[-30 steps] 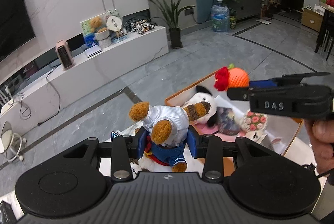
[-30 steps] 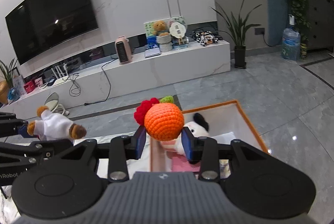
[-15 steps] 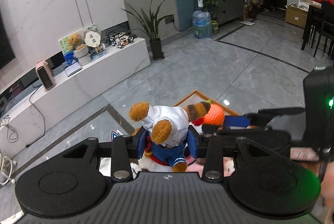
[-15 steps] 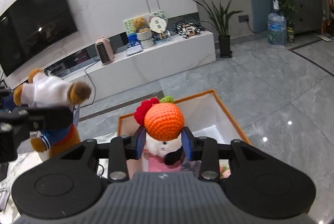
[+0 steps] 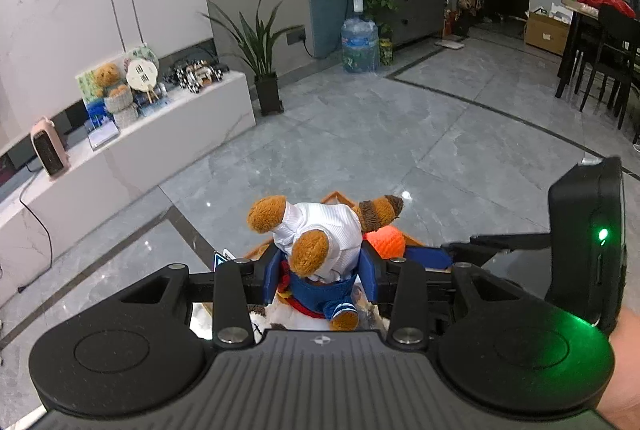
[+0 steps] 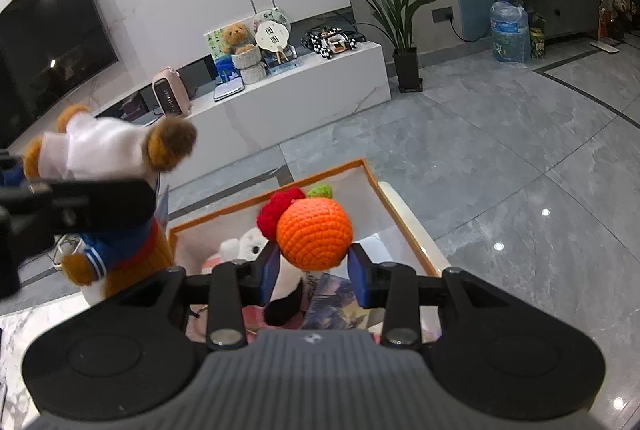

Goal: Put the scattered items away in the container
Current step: 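Open both grippers over the orange box to drop the duck and fruit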

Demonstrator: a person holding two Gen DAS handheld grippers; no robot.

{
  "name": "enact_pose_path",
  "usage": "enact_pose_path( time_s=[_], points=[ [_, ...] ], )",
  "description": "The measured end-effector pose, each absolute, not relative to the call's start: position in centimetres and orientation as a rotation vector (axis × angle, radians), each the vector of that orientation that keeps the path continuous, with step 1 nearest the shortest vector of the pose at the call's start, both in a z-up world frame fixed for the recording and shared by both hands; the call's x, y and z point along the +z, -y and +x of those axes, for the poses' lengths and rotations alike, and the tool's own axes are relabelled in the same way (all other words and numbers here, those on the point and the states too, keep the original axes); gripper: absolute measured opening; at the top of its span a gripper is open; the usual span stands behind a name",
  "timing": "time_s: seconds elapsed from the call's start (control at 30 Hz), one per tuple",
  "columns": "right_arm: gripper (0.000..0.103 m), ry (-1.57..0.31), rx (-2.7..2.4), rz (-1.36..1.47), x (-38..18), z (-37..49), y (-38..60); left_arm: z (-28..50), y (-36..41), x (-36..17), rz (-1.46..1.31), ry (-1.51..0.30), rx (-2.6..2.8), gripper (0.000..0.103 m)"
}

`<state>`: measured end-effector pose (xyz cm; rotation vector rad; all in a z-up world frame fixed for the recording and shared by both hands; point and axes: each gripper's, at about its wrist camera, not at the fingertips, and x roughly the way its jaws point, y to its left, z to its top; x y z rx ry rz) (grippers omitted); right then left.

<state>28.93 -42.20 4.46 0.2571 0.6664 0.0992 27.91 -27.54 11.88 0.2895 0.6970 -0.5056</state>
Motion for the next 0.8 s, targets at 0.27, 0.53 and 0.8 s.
enact_pose_path(
  time_s=[0.27,0.53,0.8],
  points=[
    [0.040,-0.705,0.095,0.250,2.9,30.6,42.6,29.8,26.5,8.4,0.219,-0.803,-0.501,0.046],
    [0.051,-0.721,0.081,0.239,2.2,31.4,42.3,30.4,26.1,7.0,0.252,-0.834,-0.471,0.048],
    [0.052,-0.714,0.055,0.233,2.0,31.5,42.1,30.6,25.5,6.9,0.205,-0.825,-0.453,0.071]
  ],
)
